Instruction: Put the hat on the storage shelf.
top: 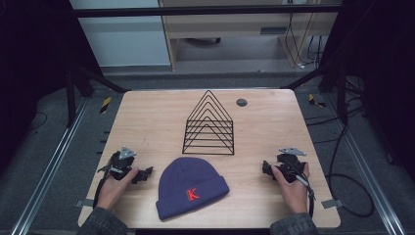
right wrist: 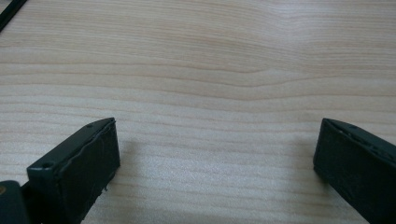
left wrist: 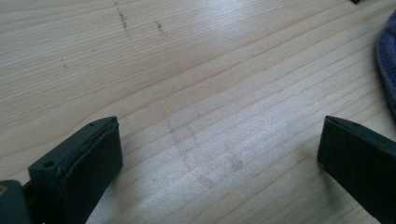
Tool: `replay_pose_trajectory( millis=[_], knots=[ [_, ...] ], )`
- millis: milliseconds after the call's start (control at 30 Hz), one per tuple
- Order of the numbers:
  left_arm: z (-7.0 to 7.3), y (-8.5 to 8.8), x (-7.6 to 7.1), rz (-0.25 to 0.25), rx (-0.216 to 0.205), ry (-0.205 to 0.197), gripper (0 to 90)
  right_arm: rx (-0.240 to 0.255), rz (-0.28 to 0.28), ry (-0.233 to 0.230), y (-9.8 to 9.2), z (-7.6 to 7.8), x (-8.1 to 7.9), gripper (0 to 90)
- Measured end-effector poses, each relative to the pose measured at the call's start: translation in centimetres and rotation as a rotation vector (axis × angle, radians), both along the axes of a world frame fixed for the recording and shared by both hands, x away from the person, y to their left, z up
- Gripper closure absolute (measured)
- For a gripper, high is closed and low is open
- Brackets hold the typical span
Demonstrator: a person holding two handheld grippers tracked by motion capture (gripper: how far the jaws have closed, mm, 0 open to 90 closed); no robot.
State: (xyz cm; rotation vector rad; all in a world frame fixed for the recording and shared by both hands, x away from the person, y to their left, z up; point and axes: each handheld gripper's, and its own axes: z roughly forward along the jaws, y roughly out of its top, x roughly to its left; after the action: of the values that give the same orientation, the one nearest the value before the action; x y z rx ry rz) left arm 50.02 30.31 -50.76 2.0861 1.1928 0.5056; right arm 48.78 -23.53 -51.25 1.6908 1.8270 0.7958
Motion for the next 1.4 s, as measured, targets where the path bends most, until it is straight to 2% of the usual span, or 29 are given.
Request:
replay_pose_trajectory(
  millis=[133,200,233,300,400,467,500,600,667,733,800,867,933,967,1033,1067,1167,1200,1233,1267,1400],
  knots=[
    [0.6,0.1,0.1,0.005,-0.013,0.042,3.2,-0.005,0.019,-0.002,0.0,0.0,0.2,0.6],
    [1.2,-0.1,-0.1,-0.001,-0.005,0.035,4.9,-0.005,0.023,-0.002,0.1,0.0,0.4,0.6],
    [1.4,-0.2,-0.2,-0.002,-0.016,0.032,5.0,-0.005,0.023,0.0,0.1,0.0,0.4,0.9],
    [2.0,-0.4,-0.3,-0.012,-0.029,0.021,5.3,-0.004,0.032,0.008,0.2,0.3,0.3,7.3],
    [3.1,-0.5,-0.5,-0.014,-0.088,0.015,7.6,0.005,0.059,-0.025,0.5,0.9,-0.2,9.4],
    [3.5,-0.8,-0.7,-0.029,-0.091,0.016,8.7,0.011,0.088,-0.06,0.8,1.6,-0.6,13.0],
    [3.7,-1.1,-0.8,-0.035,-0.096,0.022,9.6,0.016,0.097,-0.062,1.0,1.8,-0.8,13.2],
    [4.1,-2.1,-1.1,-0.07,-0.094,0.031,10.3,0.049,0.174,-0.068,2.0,2.5,-1.5,16.6],
    [4.2,-2.9,-1.3,-0.091,-0.083,0.038,10.8,0.052,0.235,-0.072,2.8,2.8,-2.0,22.1],
    [4.3,-3.8,-1.5,-0.101,-0.069,0.05,12.2,0.078,0.286,-0.081,3.7,3.3,-2.5,26.8],
    [4.3,-4.8,-1.5,-0.106,-0.075,0.059,14.8,0.09,0.342,-0.088,4.5,3.7,-3.0,31.5],
    [4.0,-5.9,-1.4,-0.108,-0.076,0.08,17.8,0.13,0.403,-0.088,5.4,4.0,-3.3,36.8],
    [3.6,-6.9,-1.4,-0.126,-0.056,0.103,22.5,0.144,0.456,-0.088,6.5,4.2,-3.6,39.3],
    [3.2,-7.5,-1.4,-0.139,-0.032,0.115,24.9,0.138,0.488,-0.087,7.0,4.3,-3.7,40.6],
    [2.9,-8.2,-1.5,-0.16,0.008,0.136,27.5,0.139,0.545,-0.072,8.1,4.4,-4.0,41.7],
    [2.7,-8.3,-1.5,-0.162,0.012,0.144,29.4,0.133,0.587,-0.066,8.7,4.3,-4.1,42.0],
    [2.4,-8.5,-1.4,-0.164,0.003,0.161,34.0,0.128,0.643,-0.042,10.0,4.2,-4.3,43.0],
    [2.4,-8.5,-1.4,-0.171,-0.003,0.164,37.0,0.14,0.661,-0.024,10.5,4.2,-4.3,43.0],
    [2.4,-8.5,-1.4,-0.171,-0.003,0.164,40.7,0.14,0.661,-0.024,10.5,4.2,-4.3,43.0],
    [2.4,-8.7,-1.5,-0.188,-0.012,0.176,45.4,0.123,0.699,0.006,11.6,4.2,-4.3,43.3],
    [2.3,-8.8,-1.6,-0.203,-0.015,0.183,56.6,0.096,0.754,0.065,13.2,4.1,-4.2,43.7]
  ],
)
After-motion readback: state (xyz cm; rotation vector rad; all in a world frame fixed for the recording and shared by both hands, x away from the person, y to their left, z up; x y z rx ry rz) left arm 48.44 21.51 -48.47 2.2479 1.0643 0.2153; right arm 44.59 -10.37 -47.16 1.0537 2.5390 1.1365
